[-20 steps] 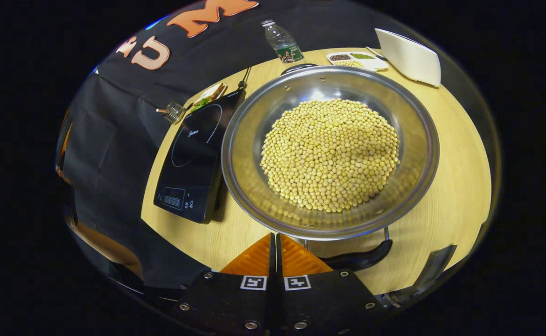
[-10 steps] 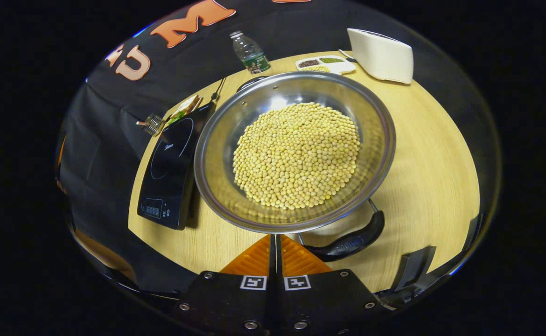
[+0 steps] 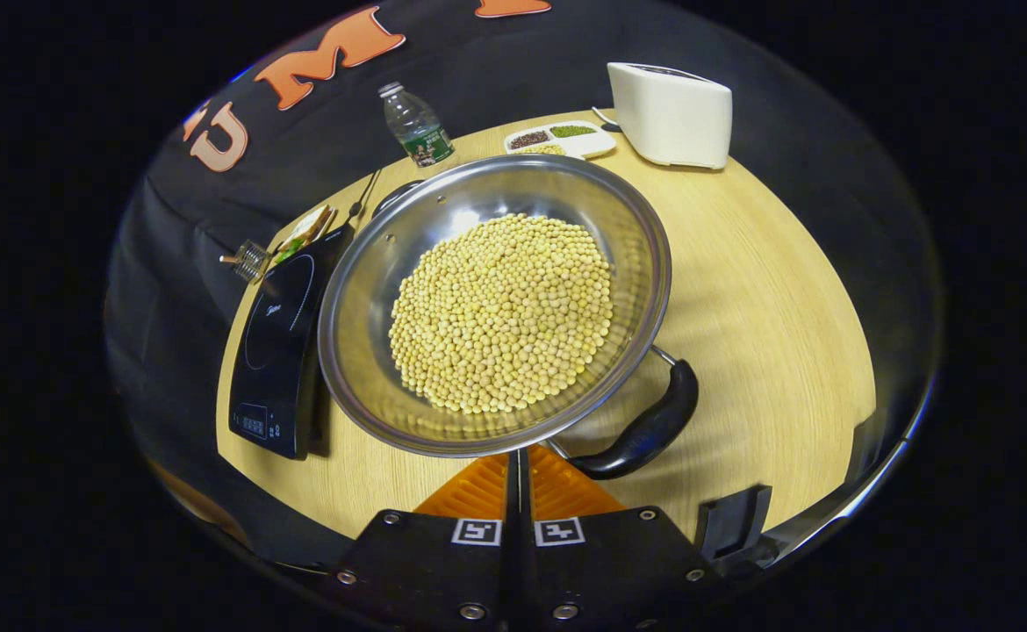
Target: First push the handle of the pot to place it horizontally, then grasp the pot with both hands and set it on the induction cooktop.
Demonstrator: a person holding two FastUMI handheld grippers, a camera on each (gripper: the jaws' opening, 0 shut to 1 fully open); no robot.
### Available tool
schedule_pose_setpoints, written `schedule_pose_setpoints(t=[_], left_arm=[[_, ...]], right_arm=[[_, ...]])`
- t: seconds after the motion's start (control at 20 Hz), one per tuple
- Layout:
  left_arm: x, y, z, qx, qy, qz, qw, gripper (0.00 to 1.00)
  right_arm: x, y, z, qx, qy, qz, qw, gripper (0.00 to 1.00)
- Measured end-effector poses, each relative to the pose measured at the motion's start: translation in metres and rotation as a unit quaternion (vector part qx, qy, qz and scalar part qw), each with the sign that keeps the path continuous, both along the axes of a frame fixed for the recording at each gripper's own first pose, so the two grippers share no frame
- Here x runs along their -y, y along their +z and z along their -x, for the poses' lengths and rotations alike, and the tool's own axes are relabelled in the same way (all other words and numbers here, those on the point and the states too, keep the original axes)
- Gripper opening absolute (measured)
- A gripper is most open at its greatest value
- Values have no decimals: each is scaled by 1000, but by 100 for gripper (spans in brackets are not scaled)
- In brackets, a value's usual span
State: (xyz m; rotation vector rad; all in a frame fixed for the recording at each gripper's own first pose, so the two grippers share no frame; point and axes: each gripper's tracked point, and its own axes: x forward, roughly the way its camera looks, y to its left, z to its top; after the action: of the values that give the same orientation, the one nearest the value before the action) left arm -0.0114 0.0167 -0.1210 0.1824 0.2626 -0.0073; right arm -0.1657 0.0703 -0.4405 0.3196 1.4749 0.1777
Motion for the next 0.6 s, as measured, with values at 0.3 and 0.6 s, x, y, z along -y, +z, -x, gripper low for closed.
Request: schedule_pose_setpoints(t=[0.3,0.6], left_arm=[[-6,-4,2,-6,8,5,1000,98],[-7,-13,2,-13,10,6,1000,98]], right_arm=[[26,-14,-13,1,-24,37,999,0],[48,-29,-28,-6,-64,57,996,0]])
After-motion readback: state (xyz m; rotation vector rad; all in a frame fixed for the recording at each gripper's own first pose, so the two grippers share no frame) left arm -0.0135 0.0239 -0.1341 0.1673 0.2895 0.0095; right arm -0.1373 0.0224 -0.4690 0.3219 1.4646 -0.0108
